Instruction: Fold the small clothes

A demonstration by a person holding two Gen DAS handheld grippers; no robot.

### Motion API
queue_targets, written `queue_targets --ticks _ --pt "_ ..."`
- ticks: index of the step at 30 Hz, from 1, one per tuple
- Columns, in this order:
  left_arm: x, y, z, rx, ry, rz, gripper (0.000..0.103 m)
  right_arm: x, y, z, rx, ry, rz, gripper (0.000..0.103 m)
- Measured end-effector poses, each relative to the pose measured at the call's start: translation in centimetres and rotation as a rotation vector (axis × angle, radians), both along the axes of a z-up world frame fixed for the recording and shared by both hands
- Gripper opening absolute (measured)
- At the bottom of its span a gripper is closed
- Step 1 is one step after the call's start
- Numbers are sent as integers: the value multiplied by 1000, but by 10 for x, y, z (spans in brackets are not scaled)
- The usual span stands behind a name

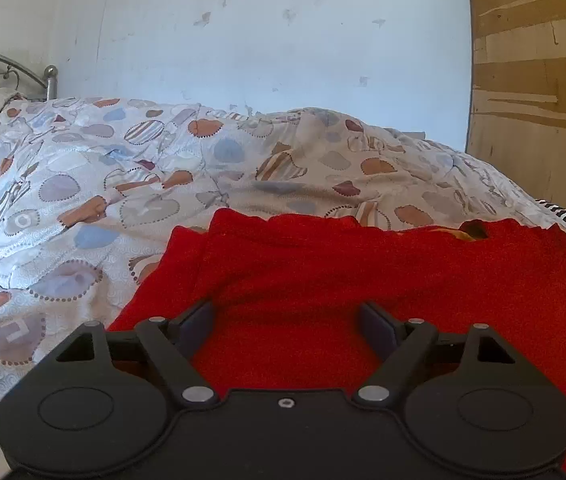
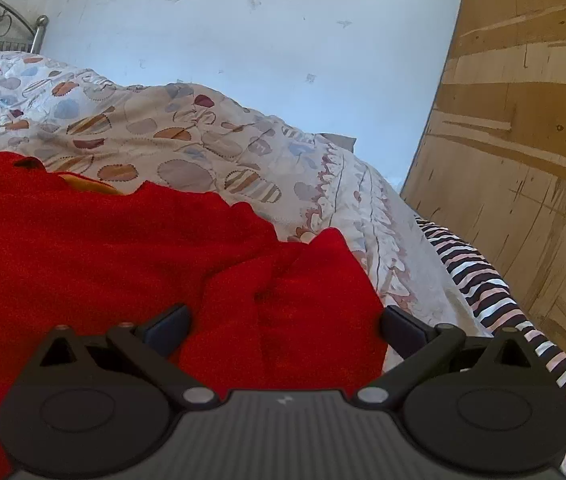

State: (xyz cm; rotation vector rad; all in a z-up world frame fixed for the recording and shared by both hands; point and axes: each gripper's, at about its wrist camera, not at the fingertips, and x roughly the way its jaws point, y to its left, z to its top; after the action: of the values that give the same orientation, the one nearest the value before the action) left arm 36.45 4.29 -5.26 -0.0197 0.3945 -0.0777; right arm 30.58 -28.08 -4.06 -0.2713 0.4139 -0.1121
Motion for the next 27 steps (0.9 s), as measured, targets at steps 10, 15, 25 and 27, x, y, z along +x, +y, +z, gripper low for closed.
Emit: queue_targets --ticks 10,15,25,27 --pt "-26 -10 37 39 26 47 102 -17 -5 14 23 -76 1 103" --pt "-60 -1 62 14 54 94 102 -60 -5 40 39 -214 -46 103" --pt "-105 21 73 -86 175 237 102 -120 33 54 75 -243 48 103" --pt "-111 24 69 -100 199 269 102 -134 42 49 121 -223 22 103"
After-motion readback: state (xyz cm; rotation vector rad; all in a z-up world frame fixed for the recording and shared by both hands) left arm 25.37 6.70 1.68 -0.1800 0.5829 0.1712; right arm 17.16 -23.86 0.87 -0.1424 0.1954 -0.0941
